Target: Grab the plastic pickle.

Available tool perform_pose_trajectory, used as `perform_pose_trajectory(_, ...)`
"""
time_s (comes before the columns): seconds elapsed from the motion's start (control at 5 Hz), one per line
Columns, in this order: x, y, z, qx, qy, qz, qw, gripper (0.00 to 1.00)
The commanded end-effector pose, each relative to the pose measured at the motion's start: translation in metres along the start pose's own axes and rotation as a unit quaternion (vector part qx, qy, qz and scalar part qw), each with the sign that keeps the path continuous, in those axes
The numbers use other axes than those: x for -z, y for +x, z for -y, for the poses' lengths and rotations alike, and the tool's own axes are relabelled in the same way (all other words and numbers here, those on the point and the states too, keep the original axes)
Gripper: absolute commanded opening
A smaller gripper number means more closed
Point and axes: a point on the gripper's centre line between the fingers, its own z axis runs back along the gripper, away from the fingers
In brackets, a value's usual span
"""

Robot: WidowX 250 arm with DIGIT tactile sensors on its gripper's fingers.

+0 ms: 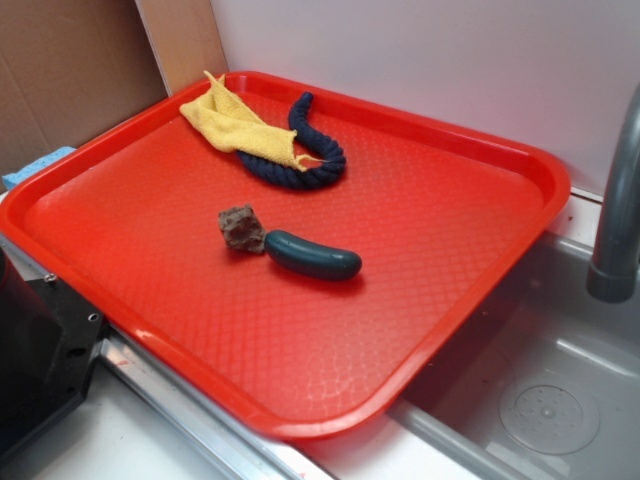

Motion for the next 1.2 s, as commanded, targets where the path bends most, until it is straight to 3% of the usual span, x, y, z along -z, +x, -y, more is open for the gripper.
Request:
perform_pose_trajectory(0.0, 0.000, 0.000, 0.000, 0.000, 0.000, 0.000, 1.000, 1.00)
perform_pose_trajectory(0.2, 0.010, 0.009, 0.012, 0.066, 0.000, 0.000, 0.998, 1.00)
perform_pose_trajectory(0.4, 0.031, 0.021, 0.027, 0.120, 0.020, 0.014, 0.993, 1.00)
perform_pose_trajectory(0.6, 0.049, 0.032, 0.039, 0.201, 0.002, 0.031, 0.979, 1.00)
perform_pose_trajectory(1.0, 0.090, 0.059, 0.059, 0.374, -0.055, 0.047, 0.924, 1.00)
